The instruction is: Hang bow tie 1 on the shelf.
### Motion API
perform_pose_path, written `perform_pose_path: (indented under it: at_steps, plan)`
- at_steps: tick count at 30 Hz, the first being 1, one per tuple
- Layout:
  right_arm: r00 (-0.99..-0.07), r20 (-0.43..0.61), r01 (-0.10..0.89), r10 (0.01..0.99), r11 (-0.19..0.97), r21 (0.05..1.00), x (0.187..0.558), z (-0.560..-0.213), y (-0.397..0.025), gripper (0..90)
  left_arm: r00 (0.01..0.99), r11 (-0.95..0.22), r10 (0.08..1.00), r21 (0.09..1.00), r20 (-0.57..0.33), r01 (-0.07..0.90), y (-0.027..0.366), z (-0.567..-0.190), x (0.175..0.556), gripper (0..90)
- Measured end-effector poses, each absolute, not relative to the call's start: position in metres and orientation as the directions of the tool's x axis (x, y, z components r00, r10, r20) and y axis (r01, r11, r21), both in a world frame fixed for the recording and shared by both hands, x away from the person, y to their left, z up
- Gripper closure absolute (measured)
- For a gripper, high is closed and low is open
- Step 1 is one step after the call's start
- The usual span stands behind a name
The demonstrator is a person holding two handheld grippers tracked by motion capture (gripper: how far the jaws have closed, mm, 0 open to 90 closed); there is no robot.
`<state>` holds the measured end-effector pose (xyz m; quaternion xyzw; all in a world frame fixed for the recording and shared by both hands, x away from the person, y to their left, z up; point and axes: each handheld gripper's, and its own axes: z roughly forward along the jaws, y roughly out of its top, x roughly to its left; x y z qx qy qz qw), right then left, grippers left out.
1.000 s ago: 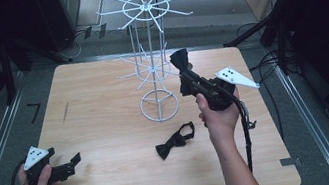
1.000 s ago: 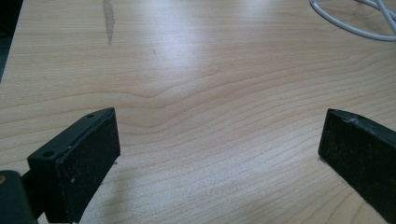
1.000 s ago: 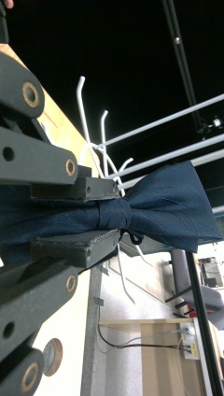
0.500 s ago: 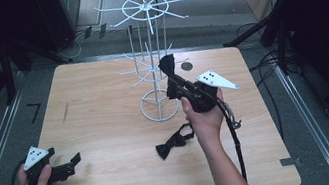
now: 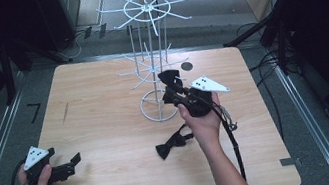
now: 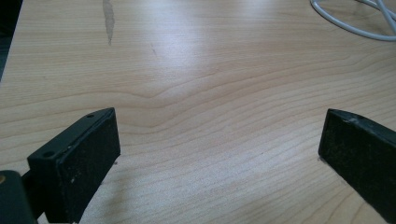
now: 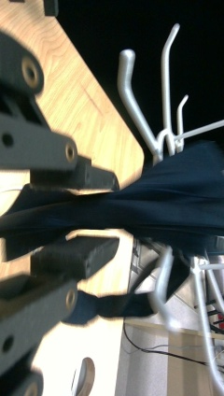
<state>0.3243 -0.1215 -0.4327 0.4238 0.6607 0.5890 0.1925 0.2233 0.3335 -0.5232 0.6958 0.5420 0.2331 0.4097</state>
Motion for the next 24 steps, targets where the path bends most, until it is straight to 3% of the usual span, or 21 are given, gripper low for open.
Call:
perform_pose_path:
  at_steps: [2, 9, 19, 24]
  plan:
    - [-0.565, 0.237, 0.344, 0.790, -0.035, 0.938, 0.324, -0.438, -0.121, 55.7, 0.302, -0.076, 0.946, 0.824, -0.119, 0.562, 0.334, -0.523, 0.223, 0.0]
    - [-0.599, 0.216, 0.350, 0.771, 0.009, 0.937, 0.317, -0.450, -0.126, 46.7, 0.305, -0.078, 0.945, 0.821, -0.120, 0.565, 0.334, -0.523, 0.223, 0.0]
    - [-0.591, 0.215, 0.389, 0.778, 0.041, 0.920, 0.305, -0.471, -0.144, 44.4, 0.305, -0.079, 0.945, 0.821, -0.119, 0.565, 0.333, -0.523, 0.223, 0.0]
    - [-0.535, 0.234, 0.453, 0.812, 0.042, 0.891, 0.301, -0.487, -0.157, 46.1, 0.304, -0.076, 0.945, 0.819, -0.123, 0.569, 0.334, -0.523, 0.223, 0.0]
